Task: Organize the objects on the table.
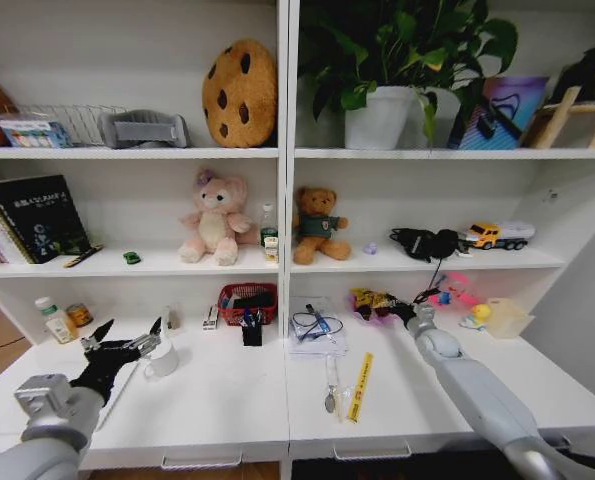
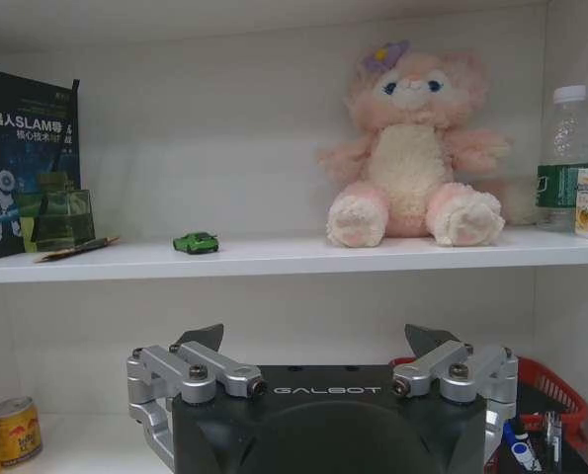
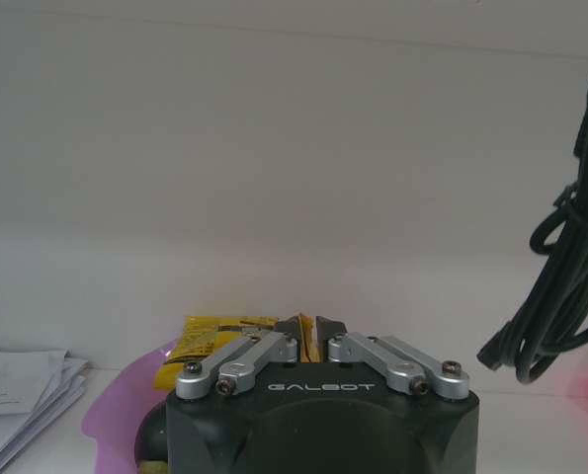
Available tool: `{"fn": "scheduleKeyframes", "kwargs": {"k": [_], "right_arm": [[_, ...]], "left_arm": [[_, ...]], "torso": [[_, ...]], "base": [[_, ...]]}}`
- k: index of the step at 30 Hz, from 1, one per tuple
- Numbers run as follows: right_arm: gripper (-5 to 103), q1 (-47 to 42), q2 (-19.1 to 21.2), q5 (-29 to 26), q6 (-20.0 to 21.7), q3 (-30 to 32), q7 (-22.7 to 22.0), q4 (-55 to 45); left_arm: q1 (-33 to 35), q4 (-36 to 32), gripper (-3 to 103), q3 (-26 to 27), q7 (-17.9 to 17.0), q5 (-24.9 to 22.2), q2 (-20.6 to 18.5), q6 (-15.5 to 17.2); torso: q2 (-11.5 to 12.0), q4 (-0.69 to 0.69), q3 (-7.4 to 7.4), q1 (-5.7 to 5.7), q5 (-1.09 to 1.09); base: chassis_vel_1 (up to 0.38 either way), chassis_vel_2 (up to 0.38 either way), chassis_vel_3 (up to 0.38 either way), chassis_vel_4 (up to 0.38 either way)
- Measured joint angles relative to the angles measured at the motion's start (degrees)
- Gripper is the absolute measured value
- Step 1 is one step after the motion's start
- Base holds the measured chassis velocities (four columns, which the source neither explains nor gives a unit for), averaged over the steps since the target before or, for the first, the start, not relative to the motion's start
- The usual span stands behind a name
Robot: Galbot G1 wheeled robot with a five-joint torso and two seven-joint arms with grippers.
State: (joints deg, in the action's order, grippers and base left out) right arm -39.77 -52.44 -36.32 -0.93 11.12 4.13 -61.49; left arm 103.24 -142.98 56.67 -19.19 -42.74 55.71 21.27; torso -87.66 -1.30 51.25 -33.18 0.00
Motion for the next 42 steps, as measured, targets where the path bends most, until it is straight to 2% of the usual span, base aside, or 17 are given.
{"fn": "scheduleKeyframes", "kwargs": {"k": [2,3,4,6,8,12,13,16,19,23,25,27,29,32,33,38,42], "right_arm": [[16,-0.49,-0.41,0.03,-0.60,0.00,0.00,0.13],[16,-0.49,-0.41,0.03,-0.60,0.00,0.00,0.13],[27,-1.10,-0.48,0.03,-0.66,0.03,0.00,-0.51],[27,-1.73,-0.48,0.03,-0.67,0.16,0.01,-1.41],[43,-3.87,-0.22,-0.12,-0.67,0.94,0.02,-4.17],[48,-5.97,0.12,-0.13,-0.67,2.15,-0.10,-6.63],[59,-8.34,0.51,-0.24,-0.48,3.63,-0.79,-9.54],[65,-12.59,1.53,-0.84,0.97,6.76,-2.73,-14.90],[81,-28.51,3.99,2.44,1.22,17.37,-8.64,-31.13],[91,-38.03,3.77,3.96,1.19,23.99,-10.63,-39.98],[98,-49.42,1.65,4.51,2.10,32.99,-14.12,-51.02],[100,-52.62,0.60,4.79,2.42,35.21,-14.71,-54.37],[100,-61.25,-3.41,5.95,2.75,39.26,-15.62,-63.23],[100,-66.61,-7.61,8.01,1.68,40.00,-15.84,-68.11],[100,-70.63,-11.92,10.78,-0.07,39.60,-15.66,-71.05],[100,-76.00,-18.36,17.39,-3.62,37.07,-13.77,-75.68],[100,-76.00,-18.68,16.94,-2.46,36.94,-14.19,-77.29]], "left_arm": [[0.00,0.00,100,0.00,0.00,0.00,0.00,0.00],[0.00,0.00,100,0.00,0.00,0.00,0.00,0.00],[0.00,0.00,100,0.00,0.00,0.00,0.00,0.00],[0.00,0.00,100,0.00,0.00,0.00,0.00,0.00],[0.00,0.00,100,0.00,0.00,0.00,0.00,0.00],[0.00,0.00,100,0.00,0.00,0.00,0.00,0.00],[0.00,0.00,100,0.00,0.00,0.00,0.00,0.00],[0.00,0.00,100,0.00,0.00,0.00,0.00,0.00],[0.00,0.00,100,0.00,0.00,0.00,0.00,0.00],[0.00,-0.01,100,0.00,0.00,0.00,0.00,0.00],[0.00,0.00,100,0.00,0.00,0.00,0.00,0.00],[0.00,0.01,100,0.00,-0.01,0.00,0.00,0.00],[0.01,0.00,100,0.00,0.01,0.00,0.00,0.00],[0.00,0.00,100,0.00,0.00,0.00,0.01,0.00],[0.00,0.00,100,0.00,-0.02,0.00,0.00,0.00],[0.00,0.00,100,0.00,0.00,0.00,0.00,0.00],[0.00,0.00,100,0.00,0.00,0.00,0.00,0.00]], "torso": [[0.00,0.01,0.00,0.00,0.00],[0.00,0.01,0.00,0.00,0.00],[0.00,0.00,0.00,0.00,0.01],[0.00,0.00,0.00,0.00,0.01],[0.00,0.01,0.00,0.00,0.00],[0.00,0.01,0.00,0.00,0.01],[0.00,0.02,0.00,0.00,0.00],[0.00,0.02,0.00,0.00,0.03],[-0.01,0.01,-0.01,0.00,0.00],[-0.01,-0.01,-0.01,0.00,0.02],[-0.02,0.00,-0.01,0.01,0.00],[-0.02,-0.01,-0.01,0.01,-0.01],[-0.02,-0.01,-0.01,0.01,-0.03],[-0.02,0.01,-0.02,0.01,-0.02],[-0.02,0.00,-0.02,0.01,-0.01],[-0.01,0.02,0.00,0.01,-0.01],[0.00,0.02,0.00,0.00,0.00]], "base": [[0.000,0.000,0.000,0.000],[0.000,0.000,0.000,0.000],[0.000,0.000,0.000,0.000],[0.000,0.000,0.000,0.000],[0.000,0.000,0.000,0.000],[0.000,0.000,0.000,0.000],[0.000,0.000,0.000,0.000],[0.000,0.000,0.000,0.000],[0.000,0.000,0.000,0.000],[0.000,0.000,0.000,0.000],[0.000,0.000,0.000,0.000],[0.000,0.000,0.000,0.000],[0.000,0.000,0.000,0.000],[0.000,0.000,0.000,0.000],[0.000,0.000,0.000,0.000],[0.000,0.000,0.000,0.000],[0.000,0.000,0.000,0.000]]}}
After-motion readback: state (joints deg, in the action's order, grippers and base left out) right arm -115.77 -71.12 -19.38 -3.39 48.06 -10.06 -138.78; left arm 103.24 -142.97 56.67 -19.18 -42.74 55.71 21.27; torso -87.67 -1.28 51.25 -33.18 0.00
